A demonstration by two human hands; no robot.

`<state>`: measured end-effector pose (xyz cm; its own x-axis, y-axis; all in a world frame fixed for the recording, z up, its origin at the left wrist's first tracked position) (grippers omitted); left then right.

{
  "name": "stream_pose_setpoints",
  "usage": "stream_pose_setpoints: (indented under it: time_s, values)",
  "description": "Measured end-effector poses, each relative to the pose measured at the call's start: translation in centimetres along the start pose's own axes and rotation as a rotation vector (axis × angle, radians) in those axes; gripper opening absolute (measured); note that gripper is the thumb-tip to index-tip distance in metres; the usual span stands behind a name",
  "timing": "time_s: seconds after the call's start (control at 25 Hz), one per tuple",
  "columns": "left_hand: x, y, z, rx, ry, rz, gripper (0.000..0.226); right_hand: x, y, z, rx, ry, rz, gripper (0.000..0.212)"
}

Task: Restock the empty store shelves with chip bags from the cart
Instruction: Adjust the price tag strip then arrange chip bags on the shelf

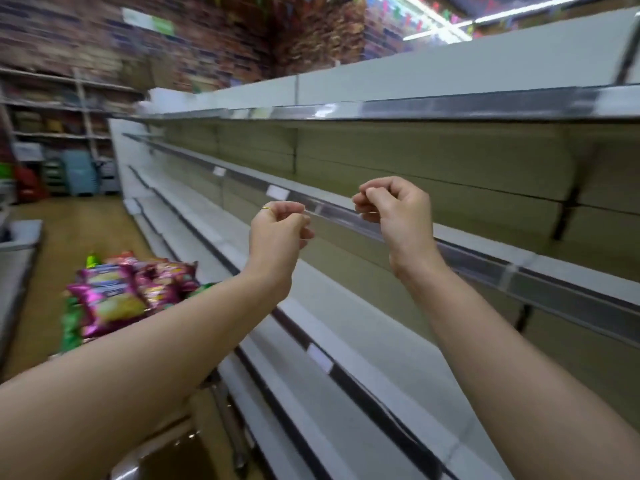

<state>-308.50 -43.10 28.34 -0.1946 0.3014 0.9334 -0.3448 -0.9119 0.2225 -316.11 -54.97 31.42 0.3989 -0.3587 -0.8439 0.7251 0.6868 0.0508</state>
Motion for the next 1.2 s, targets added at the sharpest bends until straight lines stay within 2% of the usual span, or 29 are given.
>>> stream_pose_setpoints:
  time_s: [0.2,0.36,0.52,0.76,0.92,1.0,1.08,1.2]
  values:
    - [-0.9,-12.8,6.8,0.166,0.011,0.031,0.019,5.1,14.6,1.2,-0.092,0.053,0.142,0.027]
    - [-2.5,-20.5,10.4,0.281,-0.029,0.042,0.020,8.8,23.5,1.9,-0.173,0.110,0.152,0.025]
    - [-4.6,-25.9,13.5,0.383,-0.082,0.074,0.017,13.5,30.5,2.7,-0.261,0.199,0.143,0.025]
    - [-10.2,-31.7,20.3,0.550,-0.170,0.144,0.021,22.9,40.7,4.8,-0.481,0.321,0.090,0.022]
    - [-16.2,-35.6,26.3,0.606,-0.332,0.268,0.011,31.1,47.8,6.4,-0.666,0.424,-0.021,0.018]
    - [-20.0,-37.7,29.4,0.612,-0.443,0.341,0.014,35.5,51.2,7.2,-0.755,0.450,-0.106,0.010]
    - [-23.6,-39.6,31.3,0.641,-0.543,0.388,0.006,38.9,53.7,7.4,-0.843,0.463,-0.203,0.011]
    - [-29.9,-43.7,34.1,0.718,-0.666,0.426,0.051,43.0,56.4,7.4,-0.981,0.520,-0.355,0.036]
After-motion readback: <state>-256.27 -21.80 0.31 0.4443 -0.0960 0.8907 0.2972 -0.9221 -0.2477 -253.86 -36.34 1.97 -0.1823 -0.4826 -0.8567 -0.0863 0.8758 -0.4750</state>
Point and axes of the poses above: each hand's wrist, its own z-axis towards the middle knuckle, its own y-axis out of the palm, x = y × z, the point moved 2 cm from there along z, towards the middle knuckle
